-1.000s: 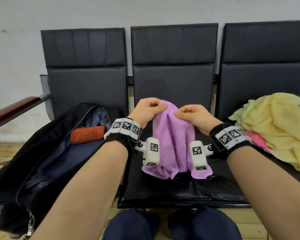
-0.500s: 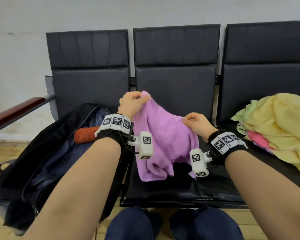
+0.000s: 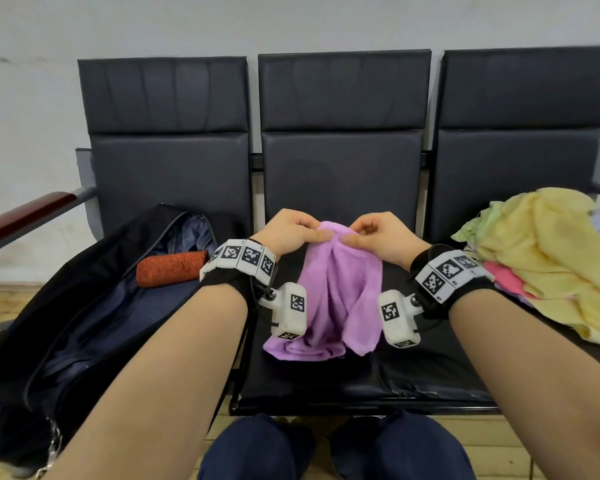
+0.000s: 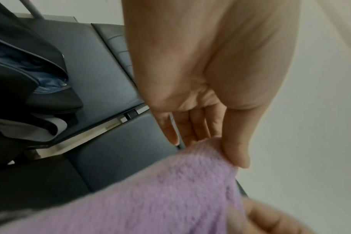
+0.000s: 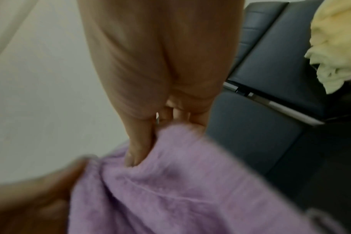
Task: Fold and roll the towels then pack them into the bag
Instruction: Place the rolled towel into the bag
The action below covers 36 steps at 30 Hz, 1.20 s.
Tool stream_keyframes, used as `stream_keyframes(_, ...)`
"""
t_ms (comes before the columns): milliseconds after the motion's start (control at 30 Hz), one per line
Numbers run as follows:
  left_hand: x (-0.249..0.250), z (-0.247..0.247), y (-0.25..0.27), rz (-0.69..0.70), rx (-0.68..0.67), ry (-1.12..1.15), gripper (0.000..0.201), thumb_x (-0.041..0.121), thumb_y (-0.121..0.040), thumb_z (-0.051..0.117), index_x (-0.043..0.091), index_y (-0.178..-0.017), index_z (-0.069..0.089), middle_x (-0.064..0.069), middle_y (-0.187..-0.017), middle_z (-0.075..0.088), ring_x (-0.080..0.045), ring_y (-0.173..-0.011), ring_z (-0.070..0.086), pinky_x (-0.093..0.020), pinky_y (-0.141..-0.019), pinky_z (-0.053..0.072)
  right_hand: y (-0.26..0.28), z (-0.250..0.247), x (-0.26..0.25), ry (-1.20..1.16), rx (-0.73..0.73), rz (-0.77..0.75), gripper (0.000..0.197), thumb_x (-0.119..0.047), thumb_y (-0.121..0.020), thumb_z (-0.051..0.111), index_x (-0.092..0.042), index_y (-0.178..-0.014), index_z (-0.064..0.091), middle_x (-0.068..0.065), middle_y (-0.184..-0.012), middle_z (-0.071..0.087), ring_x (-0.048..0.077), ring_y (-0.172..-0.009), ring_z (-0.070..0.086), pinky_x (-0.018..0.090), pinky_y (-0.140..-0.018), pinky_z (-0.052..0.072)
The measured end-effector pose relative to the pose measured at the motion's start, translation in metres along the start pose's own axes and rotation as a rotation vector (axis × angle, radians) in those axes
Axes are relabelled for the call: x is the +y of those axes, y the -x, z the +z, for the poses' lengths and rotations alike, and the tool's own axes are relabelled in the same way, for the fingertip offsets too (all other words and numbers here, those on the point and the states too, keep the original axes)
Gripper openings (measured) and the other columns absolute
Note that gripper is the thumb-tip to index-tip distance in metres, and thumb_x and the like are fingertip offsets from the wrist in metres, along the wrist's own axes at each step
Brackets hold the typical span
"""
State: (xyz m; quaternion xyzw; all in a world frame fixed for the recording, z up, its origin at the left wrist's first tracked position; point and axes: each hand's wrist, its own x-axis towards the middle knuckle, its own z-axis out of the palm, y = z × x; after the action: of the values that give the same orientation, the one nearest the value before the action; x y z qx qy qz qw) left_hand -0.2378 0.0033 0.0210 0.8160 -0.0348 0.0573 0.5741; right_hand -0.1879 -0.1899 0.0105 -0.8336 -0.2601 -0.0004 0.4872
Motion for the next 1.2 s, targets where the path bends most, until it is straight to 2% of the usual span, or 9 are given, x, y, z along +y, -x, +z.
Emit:
stream_keyframes(200,0.017,-0.005,0.000,0.073,0.186,0.117,0.017,0.009,-0.083,0.072,-0.007,-0.085,0.069,-0.009,-0.081,0.062,-0.009,-0.066,0.055,-0.016,-0.063,0.046,0.004,-0.004,0.023,0.282,0.010,0.129,0.028,-0.007,-0.087,0.063,-0.007,-0.060,0.055,-0.001,-0.051,0.054,0.000,-0.038,0.050,0.014,-0.046,0.044)
stream_keyframes(333,0.018,-0.016,-0.004,0.099,0.316,0.175,0.008,0.013,-0.083,0.072,0.011,-0.076,0.070,-0.002,-0.079,0.066,-0.014,-0.081,0.059,-0.029,-0.080,0.050,0.007,-0.008,0.033,0.364,-0.010,0.207,0.027,-0.006,-0.088,0.056,-0.005,-0.062,0.054,0.009,-0.058,0.055,0.024,-0.051,0.059,0.031,-0.056,0.055)
stream_keyframes(433,0.017,-0.024,-0.006,0.129,0.411,0.186,0.006,0.014,-0.085,0.070,0.011,-0.081,0.071,-0.002,-0.082,0.066,-0.013,-0.082,0.058,-0.029,-0.081,0.050,0.008,-0.008,0.033,0.377,-0.006,0.213,0.026,-0.006,-0.089,0.053,-0.008,-0.062,0.053,0.005,-0.056,0.050,0.023,-0.052,0.055,0.033,-0.056,0.054)
stream_keyframes(567,0.016,-0.031,-0.010,0.145,0.492,0.193,0.008,0.016,-0.087,0.069,0.016,-0.079,0.070,-0.006,-0.086,0.066,-0.014,-0.083,0.057,-0.033,-0.083,0.050,0.009,-0.003,0.029,0.328,-0.175,0.232,0.016,-0.006,-0.092,0.047,-0.001,-0.093,0.062,0.012,-0.073,0.060,0.026,-0.062,0.062,0.041,-0.064,0.059)
stream_keyframes(667,0.021,-0.036,-0.013,0.162,0.511,0.152,0.006,0.017,-0.087,0.067,0.012,-0.084,0.071,-0.005,-0.087,0.067,-0.014,-0.084,0.058,-0.033,-0.087,0.051,0.012,0.000,0.022,0.216,-0.271,0.262,0.016,-0.010,-0.100,0.037,-0.005,-0.103,0.052,0.013,-0.066,0.059,0.018,-0.046,0.060,0.029,-0.046,0.054)
stream_keyframes(800,0.025,-0.034,-0.019,0.164,0.464,0.139,0.006,0.016,-0.087,0.068,0.011,-0.089,0.071,-0.006,-0.095,0.067,-0.015,-0.088,0.059,-0.034,-0.089,0.050,0.010,-0.001,-0.001,-0.192,-0.103,0.132,0.028,0.000,-0.099,0.042,-0.013,-0.124,0.042,0.014,-0.056,0.057,0.016,-0.038,0.054,0.024,-0.037,0.044)
stream_keyframes(900,0.029,-0.025,-0.019,0.211,0.428,0.102,0.010,0.013,-0.087,0.067,0.018,-0.079,0.068,0.006,-0.092,0.064,-0.009,-0.086,0.056,-0.021,-0.084,0.047,0.007,-0.009,-0.029,-0.545,-0.050,0.005,0.045,0.003,-0.096,0.044,-0.028,-0.129,0.045,0.014,-0.065,0.066,0.022,-0.055,0.066,0.026,-0.049,0.052)
stream_keyframes(1000,0.032,-0.018,-0.017,0.209,0.405,0.130,0.005,0.012,-0.089,0.066,0.012,-0.086,0.071,0.021,-0.062,0.062,-0.001,-0.069,0.052,-0.010,-0.067,0.043,0.005,-0.014,-0.053,-0.648,-0.019,-0.027,0.026,0.000,-0.097,0.044,-0.012,-0.108,0.064,0.015,-0.088,0.073,0.028,-0.079,0.073,0.028,-0.066,0.057)
stream_keyframes(1200,0.040,-0.015,-0.013,0.201,0.308,0.299,0.018,0.013,-0.090,0.064,0.000,-0.102,0.070,-0.010,-0.092,0.070,-0.016,-0.084,0.063,-0.030,-0.079,0.053,0.003,-0.006,-0.059,-0.498,0.027,-0.091,0.025,0.000,-0.084,0.069,-0.011,-0.106,0.067,0.012,-0.101,0.073,0.018,-0.090,0.070,0.028,-0.070,0.059)
